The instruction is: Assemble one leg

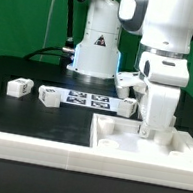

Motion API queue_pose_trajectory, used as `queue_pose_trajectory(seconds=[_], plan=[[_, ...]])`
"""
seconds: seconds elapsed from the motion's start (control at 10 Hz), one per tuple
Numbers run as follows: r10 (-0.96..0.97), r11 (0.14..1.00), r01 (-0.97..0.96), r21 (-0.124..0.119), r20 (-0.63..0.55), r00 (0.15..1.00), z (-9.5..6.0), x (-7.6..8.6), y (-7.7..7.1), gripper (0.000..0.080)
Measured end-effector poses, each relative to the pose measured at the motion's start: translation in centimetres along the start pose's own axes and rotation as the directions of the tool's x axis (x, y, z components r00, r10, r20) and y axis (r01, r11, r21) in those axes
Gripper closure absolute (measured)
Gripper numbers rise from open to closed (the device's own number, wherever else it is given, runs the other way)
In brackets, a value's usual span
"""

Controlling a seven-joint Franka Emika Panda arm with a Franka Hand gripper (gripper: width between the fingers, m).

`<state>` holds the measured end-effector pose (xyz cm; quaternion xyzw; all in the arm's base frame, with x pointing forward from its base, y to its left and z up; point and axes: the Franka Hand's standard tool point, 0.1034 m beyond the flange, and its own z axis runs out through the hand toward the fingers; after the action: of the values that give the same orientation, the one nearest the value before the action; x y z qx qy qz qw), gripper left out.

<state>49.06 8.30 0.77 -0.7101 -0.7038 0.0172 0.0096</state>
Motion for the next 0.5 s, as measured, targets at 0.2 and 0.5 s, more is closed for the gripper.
queue_pose_trajectory(seconds=[0.2,0.5], plan=[[0.000,1.000,0.000,0.000,0.000,1.000,0.00,-0.01,0.00,0.0197],[0.000,1.000,0.000,0.000,0.000,1.000,0.01,-0.02,0.00,0.0152]])
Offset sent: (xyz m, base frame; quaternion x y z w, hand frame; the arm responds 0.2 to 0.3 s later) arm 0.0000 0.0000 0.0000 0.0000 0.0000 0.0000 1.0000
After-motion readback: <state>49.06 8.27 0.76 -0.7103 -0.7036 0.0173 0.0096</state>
